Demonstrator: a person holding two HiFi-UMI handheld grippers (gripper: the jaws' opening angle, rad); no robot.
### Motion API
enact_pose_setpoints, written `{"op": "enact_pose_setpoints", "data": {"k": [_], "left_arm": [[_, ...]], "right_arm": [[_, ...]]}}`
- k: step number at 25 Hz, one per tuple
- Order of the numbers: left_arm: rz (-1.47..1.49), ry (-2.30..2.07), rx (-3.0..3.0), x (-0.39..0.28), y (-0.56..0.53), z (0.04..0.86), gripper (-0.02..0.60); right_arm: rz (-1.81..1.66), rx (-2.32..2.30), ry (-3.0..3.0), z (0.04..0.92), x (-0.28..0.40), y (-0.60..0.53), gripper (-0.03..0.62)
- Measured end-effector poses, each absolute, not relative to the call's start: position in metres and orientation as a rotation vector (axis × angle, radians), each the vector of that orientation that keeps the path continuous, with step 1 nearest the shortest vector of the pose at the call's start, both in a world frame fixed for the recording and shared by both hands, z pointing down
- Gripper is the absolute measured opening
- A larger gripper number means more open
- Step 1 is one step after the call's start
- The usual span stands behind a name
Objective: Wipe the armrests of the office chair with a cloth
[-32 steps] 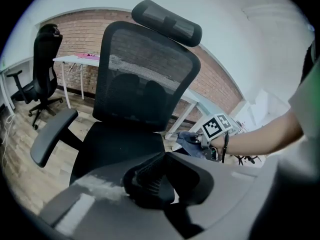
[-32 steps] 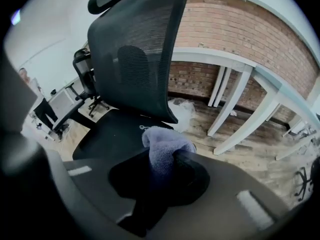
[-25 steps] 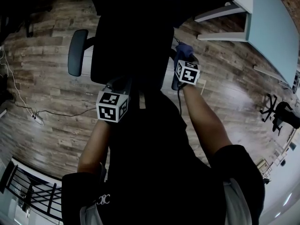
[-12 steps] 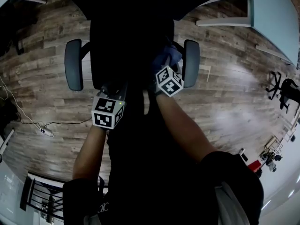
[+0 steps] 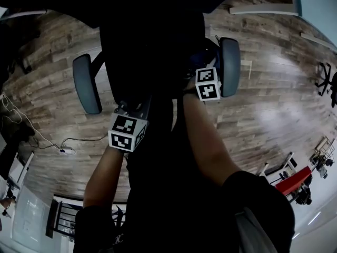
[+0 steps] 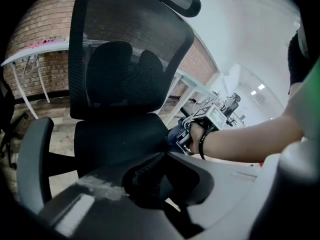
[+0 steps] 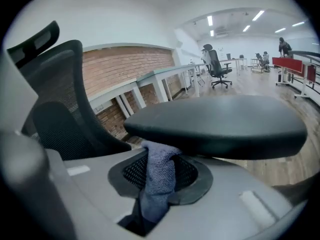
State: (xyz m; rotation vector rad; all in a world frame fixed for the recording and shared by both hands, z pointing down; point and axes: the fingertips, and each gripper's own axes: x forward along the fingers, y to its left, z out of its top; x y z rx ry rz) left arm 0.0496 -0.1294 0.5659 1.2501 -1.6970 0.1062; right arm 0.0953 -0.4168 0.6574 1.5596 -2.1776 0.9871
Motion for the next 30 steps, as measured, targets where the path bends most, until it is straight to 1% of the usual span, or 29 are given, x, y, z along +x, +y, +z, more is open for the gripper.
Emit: {"op": "enact_pose_setpoints", "data": {"k": [9, 15, 24, 28, 30], "left_arm": [[0.099, -1.676, 1.261, 0.032, -0.143, 0.577, 0.006], [0.111, -1.654, 1.263, 0.034, -0.137, 0.585, 0.006], [0.126, -1.633, 1.23, 0.041, -0.124, 0.6, 0.006], [0.139, -1.621, 1.235, 0.044, -0.123, 0.602, 0.006], [0.147, -1.623, 1.243, 0.042, -0.124, 0.6, 0.006]], "right_arm": [[0.985, 1.599, -2.163, 0.675, 0.086, -0.431, 0.084], [0.96, 1.541, -2.137, 0.7, 0.078, -0.431, 0.084], [0.933, 1.441, -2.044, 0.762, 0.063, -0.436, 0.084], [0.879, 1.451, -2.006, 0.77, 0.061, -0.438, 0.084], [0.912, 1.466, -2.005, 0.768, 0.061, -0.438, 0.084]]}}
